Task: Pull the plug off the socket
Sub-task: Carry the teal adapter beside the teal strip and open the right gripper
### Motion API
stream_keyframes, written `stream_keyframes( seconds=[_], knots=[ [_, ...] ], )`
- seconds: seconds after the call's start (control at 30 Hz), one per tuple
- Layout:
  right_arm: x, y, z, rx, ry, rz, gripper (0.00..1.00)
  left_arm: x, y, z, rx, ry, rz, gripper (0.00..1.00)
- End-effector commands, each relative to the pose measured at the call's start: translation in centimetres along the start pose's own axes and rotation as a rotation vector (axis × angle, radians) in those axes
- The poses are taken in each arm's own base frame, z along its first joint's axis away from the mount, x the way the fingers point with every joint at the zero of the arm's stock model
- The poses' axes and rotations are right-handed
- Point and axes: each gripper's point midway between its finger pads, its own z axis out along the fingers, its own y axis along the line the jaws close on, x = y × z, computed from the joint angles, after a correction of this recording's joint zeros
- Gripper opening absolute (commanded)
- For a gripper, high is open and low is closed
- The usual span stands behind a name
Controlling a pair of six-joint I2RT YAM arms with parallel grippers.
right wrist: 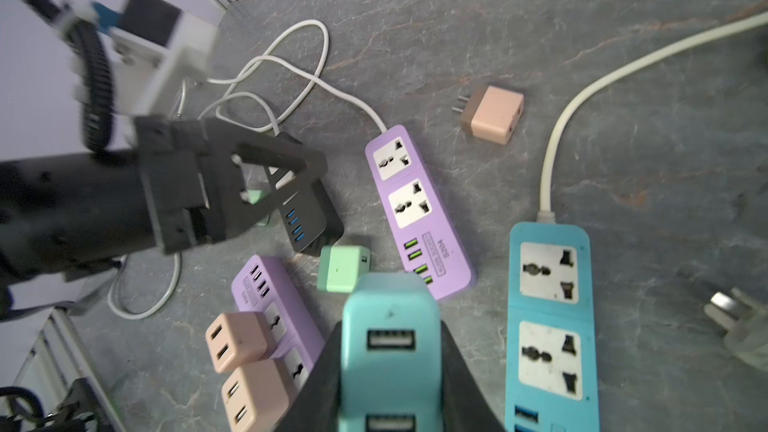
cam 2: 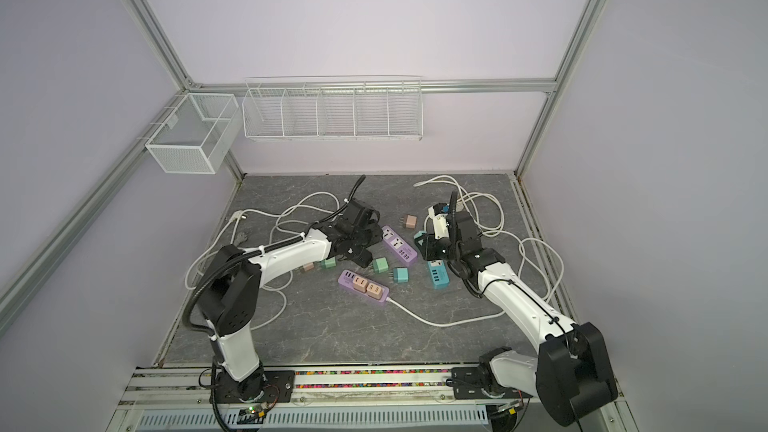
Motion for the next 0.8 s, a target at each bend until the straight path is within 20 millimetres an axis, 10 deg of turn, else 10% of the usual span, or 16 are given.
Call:
stream_keyframes(
  seconds=[0.0,0.77],
  knots=[
    [1.1,0.9,-0.1,-0.075,0.025,0.102,0.30,-0.4,0.5,-2.1,-0.009,-0.026,0.034,0.35],
    [9.9,-3.6,3.8,-0.028,0.148,0.338,0.29,3.6,2.3,-6.4,0.075,0.081,0.072,0.38]
  ],
)
